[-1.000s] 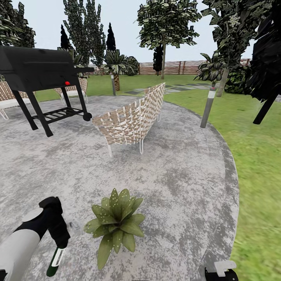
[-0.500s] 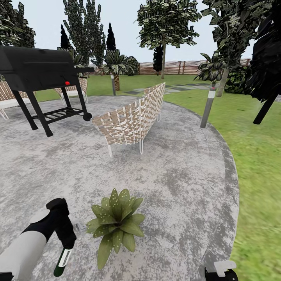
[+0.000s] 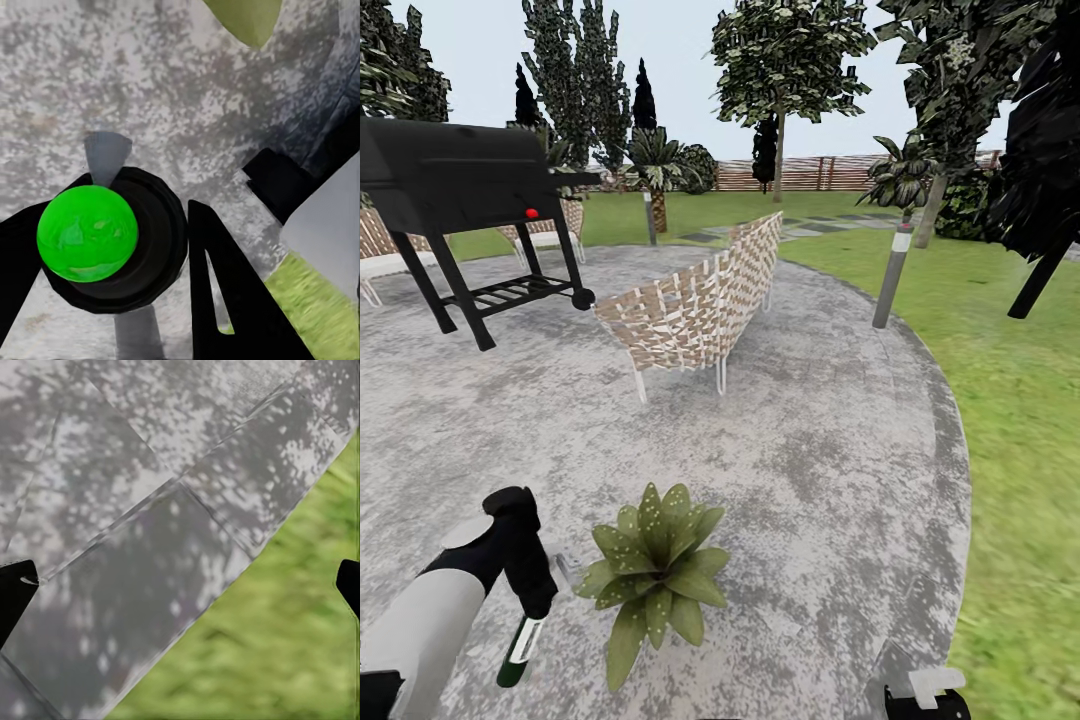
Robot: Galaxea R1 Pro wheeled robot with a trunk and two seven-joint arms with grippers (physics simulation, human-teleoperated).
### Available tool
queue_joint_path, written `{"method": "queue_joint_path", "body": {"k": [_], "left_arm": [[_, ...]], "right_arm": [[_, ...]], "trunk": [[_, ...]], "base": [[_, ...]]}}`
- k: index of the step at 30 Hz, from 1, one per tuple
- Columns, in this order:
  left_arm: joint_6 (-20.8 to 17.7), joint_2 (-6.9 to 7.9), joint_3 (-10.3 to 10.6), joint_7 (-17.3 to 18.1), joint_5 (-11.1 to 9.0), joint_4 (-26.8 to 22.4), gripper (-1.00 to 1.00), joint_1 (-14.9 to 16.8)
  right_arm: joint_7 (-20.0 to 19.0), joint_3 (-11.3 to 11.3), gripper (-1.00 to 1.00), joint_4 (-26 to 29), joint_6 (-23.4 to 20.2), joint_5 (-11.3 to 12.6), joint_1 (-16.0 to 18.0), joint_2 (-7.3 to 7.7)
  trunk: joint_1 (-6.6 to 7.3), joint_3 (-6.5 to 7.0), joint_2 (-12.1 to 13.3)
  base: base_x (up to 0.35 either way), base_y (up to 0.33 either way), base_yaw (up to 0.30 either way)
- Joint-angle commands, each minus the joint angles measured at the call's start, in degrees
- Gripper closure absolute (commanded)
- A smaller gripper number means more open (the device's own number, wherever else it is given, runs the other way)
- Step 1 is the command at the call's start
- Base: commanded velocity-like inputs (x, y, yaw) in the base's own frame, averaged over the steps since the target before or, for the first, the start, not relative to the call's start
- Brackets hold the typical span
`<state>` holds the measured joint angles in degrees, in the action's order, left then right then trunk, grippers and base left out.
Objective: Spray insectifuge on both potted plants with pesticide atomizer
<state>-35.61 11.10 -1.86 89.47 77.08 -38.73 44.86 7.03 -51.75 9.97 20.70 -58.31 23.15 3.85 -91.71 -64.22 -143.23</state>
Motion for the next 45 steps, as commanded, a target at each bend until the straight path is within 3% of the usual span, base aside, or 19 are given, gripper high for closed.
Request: {"method": "queue_joint_path", "body": {"k": [1, 5, 20, 29, 36, 37, 40, 45], "left_arm": [[-0.69, -0.15, -0.27, 0.53, 2.02, -0.09, 1.00, 0.04], [-0.83, -0.54, -0.33, 0.53, 3.49, -0.12, 1.00, 0.05], [-1.09, -0.64, -0.42, 0.53, 3.68, -0.12, 1.00, 0.14], [-1.04, 0.28, -0.41, 0.53, 3.77, -0.09, 1.00, -0.27], [-1.12, 0.85, -0.76, 0.53, 3.84, -0.03, 1.00, -0.91], [-1.12, 1.50, -0.77, 0.53, 3.80, -0.03, 1.00, -0.97], [-1.13, 2.30, -0.88, -1.29, 3.78, 0.07, 1.00, -1.00], [-1.05, 2.24, -0.81, -3.97, 3.74, 1.05, 1.00, -1.09]], "right_arm": [[0.31, -0.37, -1.00, -0.13, 0.22, -0.59, 0.05, 0.01], [0.34, -0.37, -1.00, -0.13, 0.22, -0.62, 0.05, -0.05], [0.34, -0.43, -1.00, -0.07, 0.22, -0.64, 0.05, 0.00], [0.30, -0.38, -1.00, -0.12, 0.22, -0.64, 0.05, -0.02], [0.35, -0.37, -1.00, -0.13, 0.22, -0.65, 0.05, -0.16], [0.31, -0.37, -1.00, -0.13, 0.22, -0.66, 0.05, -0.16], [0.31, -0.37, -1.00, -0.13, 0.22, -0.67, 0.05, -0.16], [0.33, -0.37, -1.00, -0.13, 0.22, -0.67, 0.05, -0.16]], "trunk": [[0.01, -0.05, -0.02], [0.01, -0.05, -0.02], [0.01, -0.05, -0.02], [0.01, -0.05, -0.02], [0.01, -0.05, -0.02], [0.01, -0.05, -0.02], [0.01, -0.05, -0.02], [0.01, -0.05, -0.02]], "base": [[0.000, -0.240, 0.000], [-0.072, -0.263, 0.047], [-0.092, -0.273, 0.182], [-0.104, -0.270, 0.003], [-0.083, -0.216, 0.242], [0.007, -0.023, 0.276], [0.002, -0.006, 0.276], [0.000, 0.000, 0.194]]}}
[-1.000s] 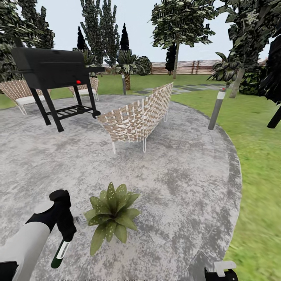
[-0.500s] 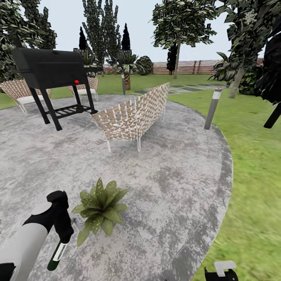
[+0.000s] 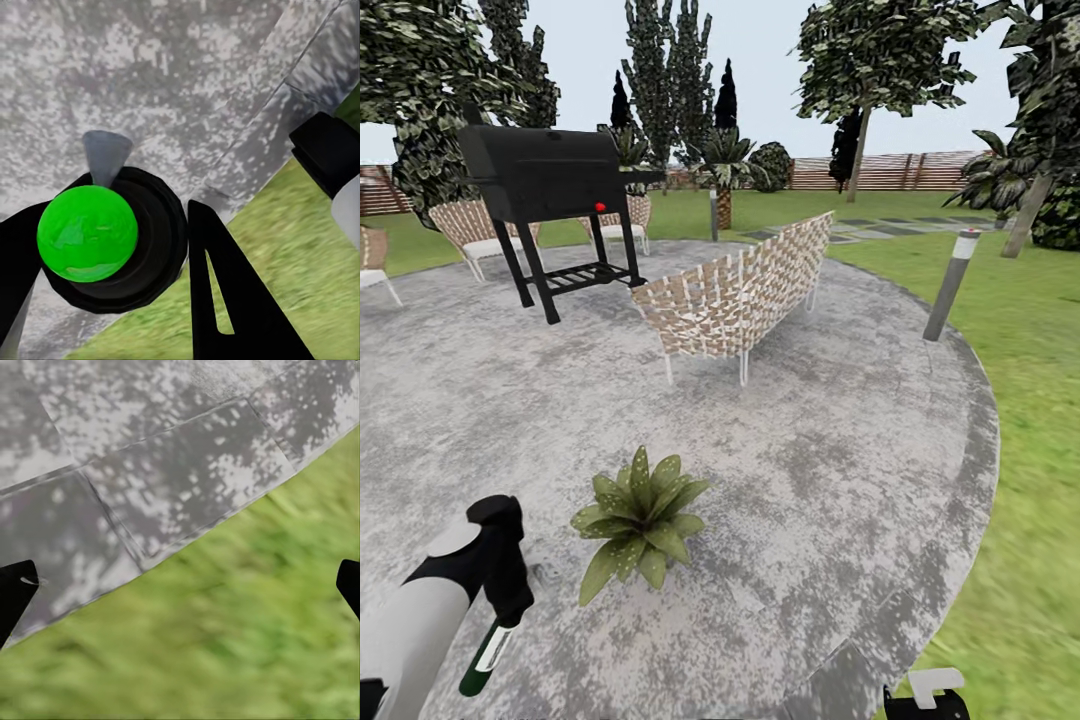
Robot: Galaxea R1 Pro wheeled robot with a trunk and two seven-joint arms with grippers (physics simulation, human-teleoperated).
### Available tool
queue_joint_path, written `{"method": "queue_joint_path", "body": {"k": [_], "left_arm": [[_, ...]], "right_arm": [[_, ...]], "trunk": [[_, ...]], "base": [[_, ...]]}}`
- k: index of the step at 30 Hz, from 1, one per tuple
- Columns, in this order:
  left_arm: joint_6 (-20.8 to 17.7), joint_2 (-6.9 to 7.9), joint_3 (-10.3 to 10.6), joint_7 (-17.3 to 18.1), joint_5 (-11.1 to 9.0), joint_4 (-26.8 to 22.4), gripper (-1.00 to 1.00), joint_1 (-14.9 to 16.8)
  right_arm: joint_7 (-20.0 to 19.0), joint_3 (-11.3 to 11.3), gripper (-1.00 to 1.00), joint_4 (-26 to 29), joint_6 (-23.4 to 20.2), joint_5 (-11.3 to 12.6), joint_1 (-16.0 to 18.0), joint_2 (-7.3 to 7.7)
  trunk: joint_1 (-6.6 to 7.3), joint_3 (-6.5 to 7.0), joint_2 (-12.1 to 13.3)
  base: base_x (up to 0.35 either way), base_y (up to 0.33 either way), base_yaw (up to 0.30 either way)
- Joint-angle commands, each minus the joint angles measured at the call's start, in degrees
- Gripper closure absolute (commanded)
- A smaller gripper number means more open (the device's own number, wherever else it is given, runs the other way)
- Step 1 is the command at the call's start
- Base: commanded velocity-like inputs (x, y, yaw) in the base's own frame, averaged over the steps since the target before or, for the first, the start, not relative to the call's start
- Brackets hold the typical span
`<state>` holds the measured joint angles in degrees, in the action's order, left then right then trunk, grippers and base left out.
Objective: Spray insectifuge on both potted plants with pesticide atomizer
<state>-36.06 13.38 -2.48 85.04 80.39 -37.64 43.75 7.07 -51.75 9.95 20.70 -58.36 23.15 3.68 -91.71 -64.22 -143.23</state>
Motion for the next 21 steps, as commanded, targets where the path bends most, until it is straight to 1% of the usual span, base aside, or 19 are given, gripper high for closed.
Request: {"method": "queue_joint_path", "body": {"k": [1, 4, 8, 9, 10, 11, 13, 16, 17, 21], "left_arm": [[-0.60, -0.15, -0.18, 0.42, 0.41, -0.01, 1.00, 0.02], [-0.59, -0.34, -0.16, 0.49, 0.39, 0.06, 1.00, -0.06], [-0.59, -0.19, -0.32, 0.12, 0.10, 0.02, 1.00, -0.80], [-0.59, -0.17, -0.33, -0.96, -0.06, 0.04, 1.00, -0.87], [-0.59, -0.20, -0.35, -3.36, -0.34, 0.13, 1.00, -0.91], [-0.59, -0.38, -0.38, -4.96, -0.57, 0.69, 1.00, -0.93], [-0.59, -0.67, -0.41, -6.15, -1.53, 1.99, 1.00, -0.94], [-0.59, -0.88, -0.42, -6.74, -4.37, 2.87, 1.00, -0.94], [-0.56, -0.89, -0.42, -6.82, -4.92, 2.94, 1.00, -0.94], [-0.58, -0.90, -0.47, -6.90, -5.48, 2.88, 1.00, -0.94]], "right_arm": [[0.29, -0.37, -1.00, -0.11, 0.22, -0.58, 0.05, 0.01], [0.26, -0.37, -1.00, -0.11, 0.22, -0.59, 0.05, 0.03], [0.31, -0.37, -1.00, -0.11, 0.22, -0.60, 0.05, 0.01], [0.31, -0.37, -1.00, -0.11, 0.22, -0.60, 0.05, 0.01], [0.31, -0.37, -1.00, -0.12, 0.22, -0.61, 0.05, 0.01], [0.31, -0.37, -1.00, -0.11, 0.22, -0.61, 0.05, 0.01], [0.30, -0.37, -1.00, -0.11, 0.22, -0.61, 0.05, 0.01], [0.29, -0.37, -1.00, -0.11, 0.22, -0.61, 0.05, 0.06], [0.30, -0.37, -1.00, -0.11, 0.22, -0.61, 0.05, 0.11], [0.25, -0.37, -1.00, -0.04, 0.22, -0.61, 0.05, 0.18]], "trunk": [[0.01, -0.05, -0.02], [0.01, -0.05, -0.02], [0.01, -0.05, -0.02], [0.01, -0.05, -0.02], [0.01, -0.05, -0.02], [0.01, -0.05, -0.02], [0.01, -0.05, -0.02], [0.01, -0.05, -0.02], [0.01, -0.05, -0.02], [0.01, -0.05, -0.02]], "base": [[0.000, 0.000, 0.027], [0.000, 0.000, 0.008], [0.000, 0.000, 0.054], [0.000, 0.000, 0.207], [0.000, 0.000, 0.247], [0.000, 0.000, 0.261], [0.000, 0.000, 0.258], [0.000, 0.000, 0.084], [0.000, 0.000, 0.019], [0.000, 0.000, 0.004]]}}
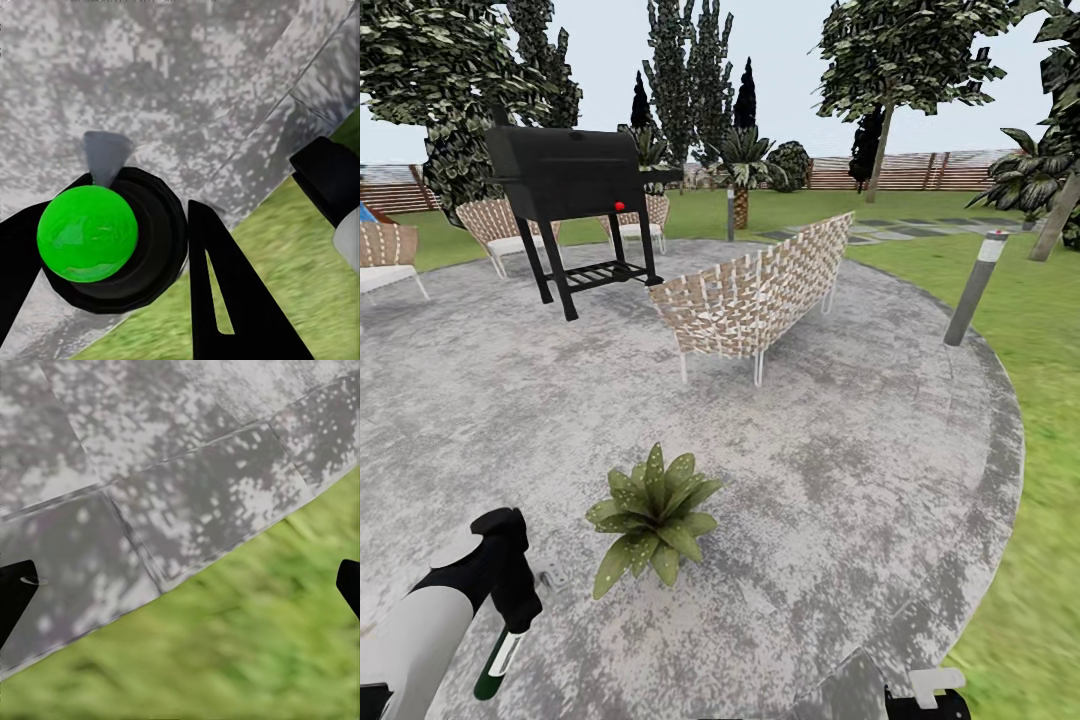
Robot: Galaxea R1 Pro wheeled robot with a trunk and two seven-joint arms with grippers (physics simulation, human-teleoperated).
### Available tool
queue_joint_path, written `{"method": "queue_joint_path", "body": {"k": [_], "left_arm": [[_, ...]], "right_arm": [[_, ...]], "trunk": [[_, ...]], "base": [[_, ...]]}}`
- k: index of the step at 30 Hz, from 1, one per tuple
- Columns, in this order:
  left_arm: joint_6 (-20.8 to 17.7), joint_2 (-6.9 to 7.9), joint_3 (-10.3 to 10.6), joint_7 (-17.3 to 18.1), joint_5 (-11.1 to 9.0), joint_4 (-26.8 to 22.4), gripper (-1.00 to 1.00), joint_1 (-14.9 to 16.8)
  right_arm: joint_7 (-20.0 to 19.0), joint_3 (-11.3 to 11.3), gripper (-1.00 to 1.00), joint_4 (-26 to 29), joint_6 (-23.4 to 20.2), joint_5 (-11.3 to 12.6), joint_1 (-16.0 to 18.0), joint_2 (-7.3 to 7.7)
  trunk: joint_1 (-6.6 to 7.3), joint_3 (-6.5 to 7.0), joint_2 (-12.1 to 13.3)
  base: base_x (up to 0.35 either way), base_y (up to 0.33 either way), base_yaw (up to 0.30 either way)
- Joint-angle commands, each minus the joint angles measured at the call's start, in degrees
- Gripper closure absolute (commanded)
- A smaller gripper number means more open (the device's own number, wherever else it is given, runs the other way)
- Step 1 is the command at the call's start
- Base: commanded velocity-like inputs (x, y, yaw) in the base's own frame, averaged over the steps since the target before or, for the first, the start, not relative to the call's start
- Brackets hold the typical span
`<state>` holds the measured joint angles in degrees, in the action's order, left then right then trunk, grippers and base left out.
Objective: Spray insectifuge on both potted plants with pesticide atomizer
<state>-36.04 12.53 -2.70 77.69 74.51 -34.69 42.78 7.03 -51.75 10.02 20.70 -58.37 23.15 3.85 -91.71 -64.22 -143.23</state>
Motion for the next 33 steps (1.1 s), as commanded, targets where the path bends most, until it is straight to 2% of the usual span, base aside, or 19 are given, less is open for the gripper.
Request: {"method": "queue_joint_path", "body": {"k": [1, 9, 14, 20, 33], "left_arm": [[-0.60, -0.05, -0.29, 0.45, 0.38, -0.13, 1.00, 0.02], [-0.67, 0.28, -1.09, 0.36, 0.36, -0.95, 1.00, 0.52], [-0.70, 0.07, -1.33, 0.43, 0.37, -0.99, 1.00, 0.88], [-0.78, -0.20, -1.34, 0.52, 0.37, -1.00, 1.00, 1.06], [-0.82, -0.22, -1.34, 0.57, 0.37, -0.99, 1.00, 1.10]], "right_arm": [[0.31, -0.37, -1.00, -0.13, 0.22, -0.61, 0.05, 0.02], [0.27, -0.37, -1.00, -0.26, 0.22, -0.61, 0.05, -0.11], [0.34, -0.37, -1.00, -0.26, 0.22, -0.61, 0.05, -0.15], [0.31, -0.37, -1.00, -0.26, 0.22, -0.61, 0.05, -0.16], [0.35, -0.37, -1.00, -0.26, 0.22, -0.61, 0.05, -0.16]], "trunk": [[0.01, -0.05, -0.02], [0.01, -0.05, -0.02], [0.01, -0.05, -0.02], [0.01, -0.05, -0.02], [0.01, -0.05, -0.02]], "base": [[0.000, 0.000, 0.000], [0.000, 0.000, 0.002], [0.000, -0.002, 0.196], [0.006, -0.220, 0.038], [0.197, -0.154, 0.033]]}}
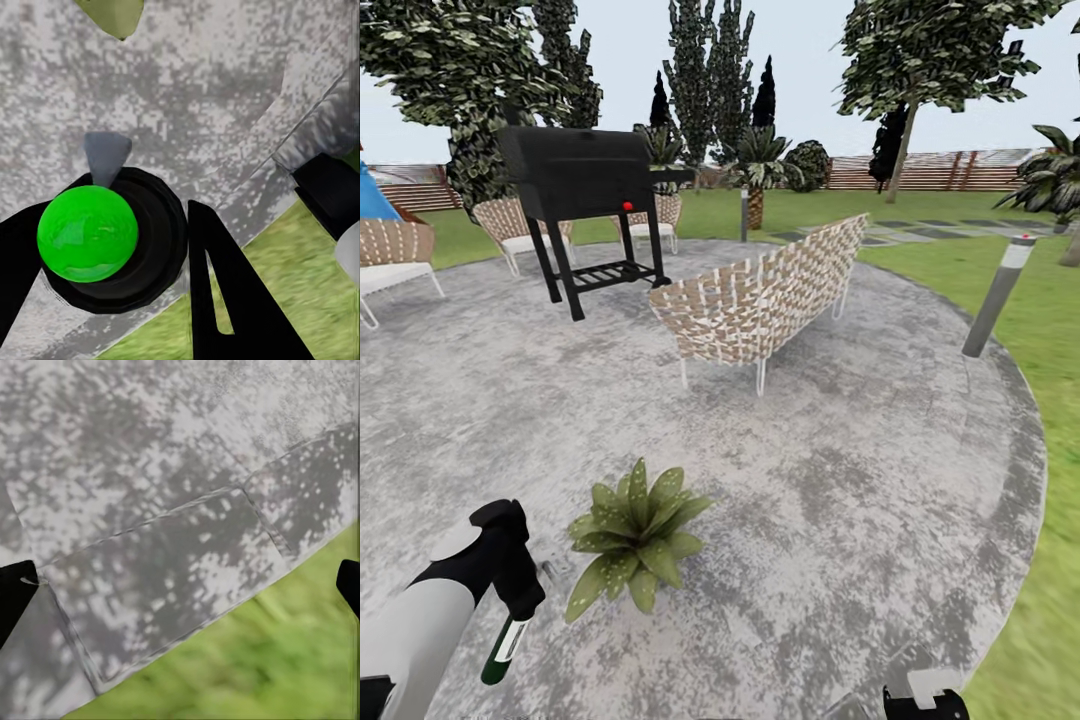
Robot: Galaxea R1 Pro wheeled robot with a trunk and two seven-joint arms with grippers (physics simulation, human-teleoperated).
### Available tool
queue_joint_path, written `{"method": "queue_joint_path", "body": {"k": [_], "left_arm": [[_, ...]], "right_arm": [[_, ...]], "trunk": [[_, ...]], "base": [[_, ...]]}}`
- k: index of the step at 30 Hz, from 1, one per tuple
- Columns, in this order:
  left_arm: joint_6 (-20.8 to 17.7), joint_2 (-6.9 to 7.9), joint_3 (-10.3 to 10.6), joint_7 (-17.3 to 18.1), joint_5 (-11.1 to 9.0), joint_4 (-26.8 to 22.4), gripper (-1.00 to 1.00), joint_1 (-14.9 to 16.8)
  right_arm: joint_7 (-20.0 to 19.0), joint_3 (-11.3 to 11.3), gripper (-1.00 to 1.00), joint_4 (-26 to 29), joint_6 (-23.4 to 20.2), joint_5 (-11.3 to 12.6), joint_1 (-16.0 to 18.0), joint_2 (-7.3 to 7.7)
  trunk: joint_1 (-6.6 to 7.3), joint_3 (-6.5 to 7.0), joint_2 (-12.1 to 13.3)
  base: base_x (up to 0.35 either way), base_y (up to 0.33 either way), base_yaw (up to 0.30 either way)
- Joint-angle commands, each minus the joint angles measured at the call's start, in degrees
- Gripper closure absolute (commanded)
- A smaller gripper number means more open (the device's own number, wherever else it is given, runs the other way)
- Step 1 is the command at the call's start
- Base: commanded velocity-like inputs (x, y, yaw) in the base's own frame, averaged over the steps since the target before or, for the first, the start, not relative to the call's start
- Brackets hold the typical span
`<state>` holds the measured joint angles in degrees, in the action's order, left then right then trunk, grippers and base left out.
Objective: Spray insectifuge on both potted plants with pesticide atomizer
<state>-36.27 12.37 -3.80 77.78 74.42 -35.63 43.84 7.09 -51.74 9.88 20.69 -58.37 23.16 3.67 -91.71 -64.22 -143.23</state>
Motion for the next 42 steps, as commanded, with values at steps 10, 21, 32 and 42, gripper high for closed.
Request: {"method": "queue_joint_path", "body": {"k": [10, 21, 32, 42], "left_arm": [[-3.42, -0.20, 0.15, 0.80, 0.84, -3.59, 1.00, 0.12], [-4.01, -1.80, 1.99, 10.09, 1.60, -5.32, 1.00, 0.28], [-4.07, -2.74, 2.06, 10.26, 5.41, -6.72, 1.00, 0.28], [-4.12, -3.10, 1.97, 10.29, 7.14, -6.65, 1.00, 0.21]], "right_arm": [[0.29, -0.38, -1.00, -0.12, 0.23, -0.61, 0.05, 0.02], [0.27, -0.38, -1.00, -0.12, 0.23, -0.61, 0.05, 0.18], [0.23, -0.38, -1.00, -0.12, 0.23, -0.61, 0.05, 0.12], [0.29, -0.38, -1.00, -0.12, 0.23, -0.61, 0.05, 0.11]], "trunk": [[0.01, -0.05, -0.02], [0.01, -0.05, -0.02], [0.01, -0.05, -0.02], [0.01, -0.05, -0.02]], "base": [[-0.114, -0.263, 0.269], [0.035, -0.271, 0.143], [0.159, -0.267, 0.002], [0.001, -0.313, 0.245]]}}
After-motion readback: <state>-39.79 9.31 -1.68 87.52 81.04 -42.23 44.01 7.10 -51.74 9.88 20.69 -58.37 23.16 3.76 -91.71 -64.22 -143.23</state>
